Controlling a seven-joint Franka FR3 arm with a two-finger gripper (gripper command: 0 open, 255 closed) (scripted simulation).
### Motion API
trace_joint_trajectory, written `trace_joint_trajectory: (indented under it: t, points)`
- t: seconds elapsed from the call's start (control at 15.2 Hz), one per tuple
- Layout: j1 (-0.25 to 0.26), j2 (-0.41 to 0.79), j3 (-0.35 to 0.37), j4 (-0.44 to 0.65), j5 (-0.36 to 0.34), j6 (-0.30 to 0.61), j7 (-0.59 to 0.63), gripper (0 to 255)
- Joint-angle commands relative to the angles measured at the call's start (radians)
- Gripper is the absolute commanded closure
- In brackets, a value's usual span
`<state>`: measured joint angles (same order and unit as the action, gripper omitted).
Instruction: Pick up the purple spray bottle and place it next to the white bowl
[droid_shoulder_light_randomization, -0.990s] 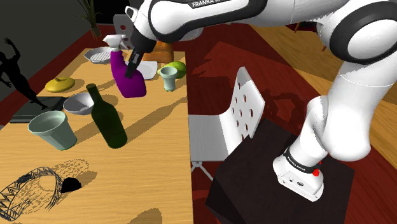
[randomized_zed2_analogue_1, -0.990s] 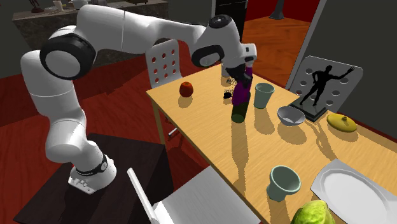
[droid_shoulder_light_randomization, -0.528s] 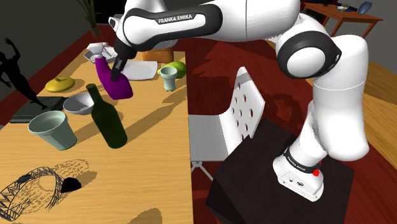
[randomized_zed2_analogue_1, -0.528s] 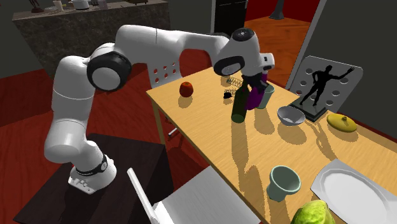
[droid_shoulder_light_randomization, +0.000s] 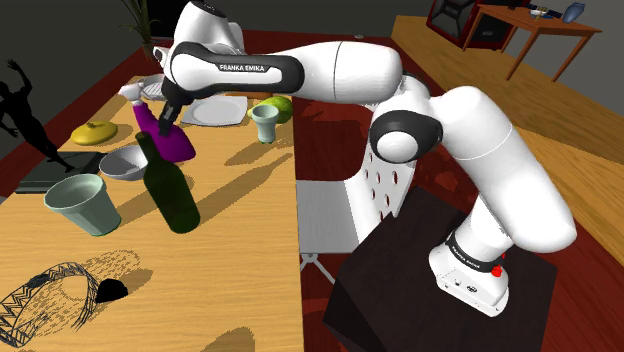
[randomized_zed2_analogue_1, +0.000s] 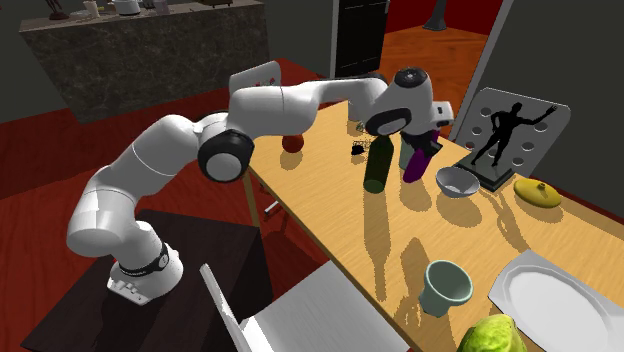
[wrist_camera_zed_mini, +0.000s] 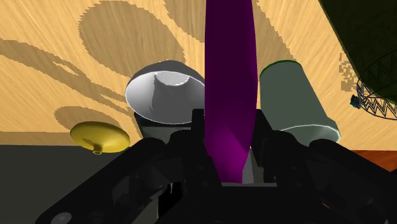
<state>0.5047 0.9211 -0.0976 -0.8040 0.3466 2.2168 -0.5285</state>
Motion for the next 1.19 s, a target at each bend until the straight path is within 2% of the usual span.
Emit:
trace_joint_trajectory:
  t: [0.0, 0.53, 1.12]
  points:
    - [-0.004, 0.033, 0.002, 0.034, 0.001, 0.001, 0.000, 255]
    - [0.001, 0.033, 0.012, -0.072, 0.017, 0.103, -0.034, 255]
    - [0.000, 0.066, 0.025, -0.131, 0.033, 0.194, -0.067, 255]
